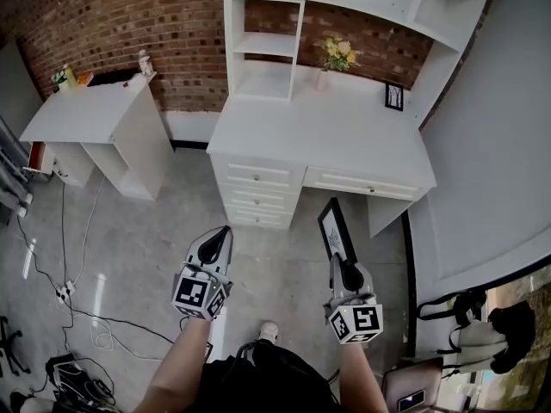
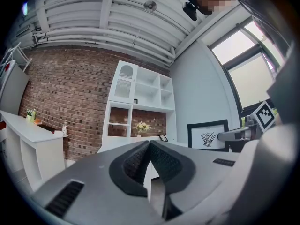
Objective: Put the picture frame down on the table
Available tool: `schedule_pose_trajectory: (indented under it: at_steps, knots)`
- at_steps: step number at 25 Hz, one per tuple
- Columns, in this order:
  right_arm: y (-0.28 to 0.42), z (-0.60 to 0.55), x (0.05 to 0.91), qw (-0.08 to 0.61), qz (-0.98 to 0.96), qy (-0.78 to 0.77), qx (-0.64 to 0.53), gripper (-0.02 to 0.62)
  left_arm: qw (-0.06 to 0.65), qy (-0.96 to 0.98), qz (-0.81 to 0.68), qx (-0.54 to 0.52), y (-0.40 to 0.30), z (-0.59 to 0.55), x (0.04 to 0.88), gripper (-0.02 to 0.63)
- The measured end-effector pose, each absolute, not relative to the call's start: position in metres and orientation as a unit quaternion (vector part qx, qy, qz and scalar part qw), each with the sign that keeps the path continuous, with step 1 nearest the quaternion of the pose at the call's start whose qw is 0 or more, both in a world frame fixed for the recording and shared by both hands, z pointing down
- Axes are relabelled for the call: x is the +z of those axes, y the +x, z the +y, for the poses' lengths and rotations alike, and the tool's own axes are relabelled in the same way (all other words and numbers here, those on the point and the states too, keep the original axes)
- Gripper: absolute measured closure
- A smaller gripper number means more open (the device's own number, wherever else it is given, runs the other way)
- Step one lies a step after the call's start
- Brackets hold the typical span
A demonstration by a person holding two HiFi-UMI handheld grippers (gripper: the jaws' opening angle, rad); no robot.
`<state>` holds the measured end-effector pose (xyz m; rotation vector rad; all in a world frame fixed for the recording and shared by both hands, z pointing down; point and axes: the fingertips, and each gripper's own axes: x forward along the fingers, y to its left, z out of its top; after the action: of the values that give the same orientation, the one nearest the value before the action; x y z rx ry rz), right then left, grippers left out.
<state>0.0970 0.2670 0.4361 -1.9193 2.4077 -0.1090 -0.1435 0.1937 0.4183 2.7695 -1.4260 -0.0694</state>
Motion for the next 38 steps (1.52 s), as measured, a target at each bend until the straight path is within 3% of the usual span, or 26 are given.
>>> schedule_pose_trajectory:
  at_steps: [18, 38]
  knots:
    - [0.117, 0.194, 0.45, 0.024, 0.795, -0.604, -0.048, 0.554, 0.021, 0.879, -0.477, -0.015, -0.121, 0.127, 0.432, 0.613]
    - [0.12, 0.036, 0.452, 0.013, 0.79, -0.61, -0.054, 0.554, 0.023, 0.89, -0.455, -0.013, -0.097, -0.044, 0.434, 0.613]
